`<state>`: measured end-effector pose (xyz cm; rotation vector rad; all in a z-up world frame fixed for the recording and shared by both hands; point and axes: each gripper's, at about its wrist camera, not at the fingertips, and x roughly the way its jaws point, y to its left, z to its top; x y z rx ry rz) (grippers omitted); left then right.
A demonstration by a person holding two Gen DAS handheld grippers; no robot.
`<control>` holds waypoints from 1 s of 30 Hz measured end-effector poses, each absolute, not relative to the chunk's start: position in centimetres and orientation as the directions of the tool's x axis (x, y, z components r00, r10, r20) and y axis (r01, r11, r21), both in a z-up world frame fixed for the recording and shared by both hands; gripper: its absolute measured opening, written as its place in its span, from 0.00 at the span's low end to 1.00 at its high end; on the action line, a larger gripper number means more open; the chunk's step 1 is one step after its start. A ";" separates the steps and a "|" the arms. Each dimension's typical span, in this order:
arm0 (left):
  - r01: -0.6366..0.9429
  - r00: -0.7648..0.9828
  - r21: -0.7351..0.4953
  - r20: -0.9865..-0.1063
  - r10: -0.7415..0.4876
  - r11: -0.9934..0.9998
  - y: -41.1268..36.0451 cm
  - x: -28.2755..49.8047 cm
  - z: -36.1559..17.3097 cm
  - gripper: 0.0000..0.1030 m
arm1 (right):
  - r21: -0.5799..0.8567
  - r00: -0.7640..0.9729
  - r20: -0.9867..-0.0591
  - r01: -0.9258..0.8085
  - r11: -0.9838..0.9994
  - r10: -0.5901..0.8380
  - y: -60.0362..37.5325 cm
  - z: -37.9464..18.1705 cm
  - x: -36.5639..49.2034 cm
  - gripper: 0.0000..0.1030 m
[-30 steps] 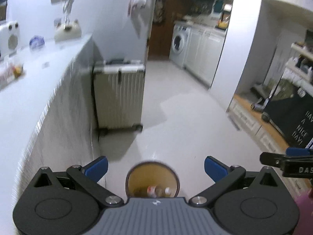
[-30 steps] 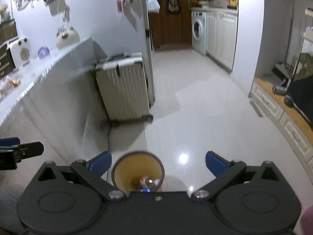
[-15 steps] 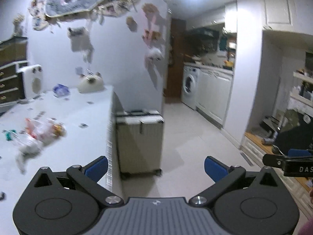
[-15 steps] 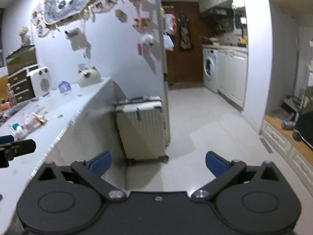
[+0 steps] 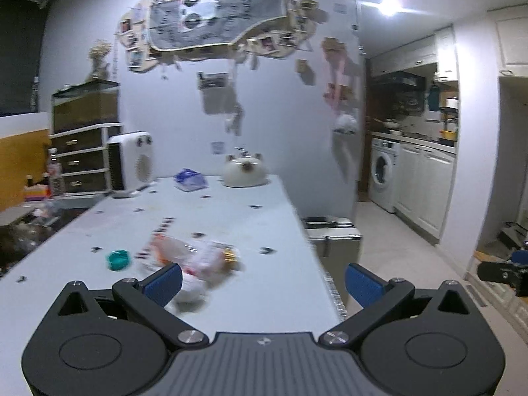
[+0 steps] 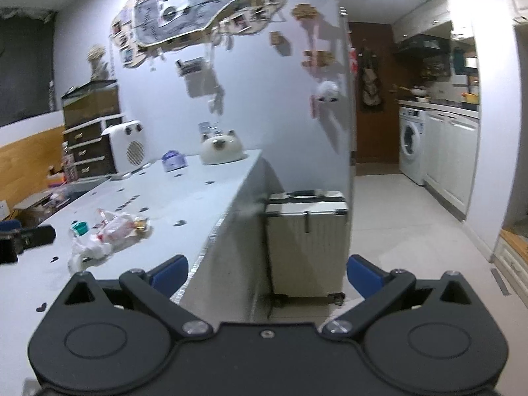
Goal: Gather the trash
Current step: 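Withdraw both empty grippers from the wastebasket back to the table, then grasp the teal bottle cap with the left gripper while the right grasps the white plastic bag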
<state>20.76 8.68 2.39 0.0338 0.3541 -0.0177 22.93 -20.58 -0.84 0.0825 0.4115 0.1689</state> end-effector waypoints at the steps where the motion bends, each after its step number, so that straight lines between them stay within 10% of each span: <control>1: 0.013 0.938 0.032 -0.346 -0.001 0.999 9.8 21.1 2.6 1.00 | 0.108 0.900 -0.394 -0.158 0.982 0.188 -19.6 -0.7 23.4 1.00; 30: -0.125 0.869 -0.070 -0.489 0.075 0.990 32.6 41.7 -5.7 1.00 | 0.220 0.760 -0.519 -0.323 0.921 0.391 6.3 -4.1 34.9 1.00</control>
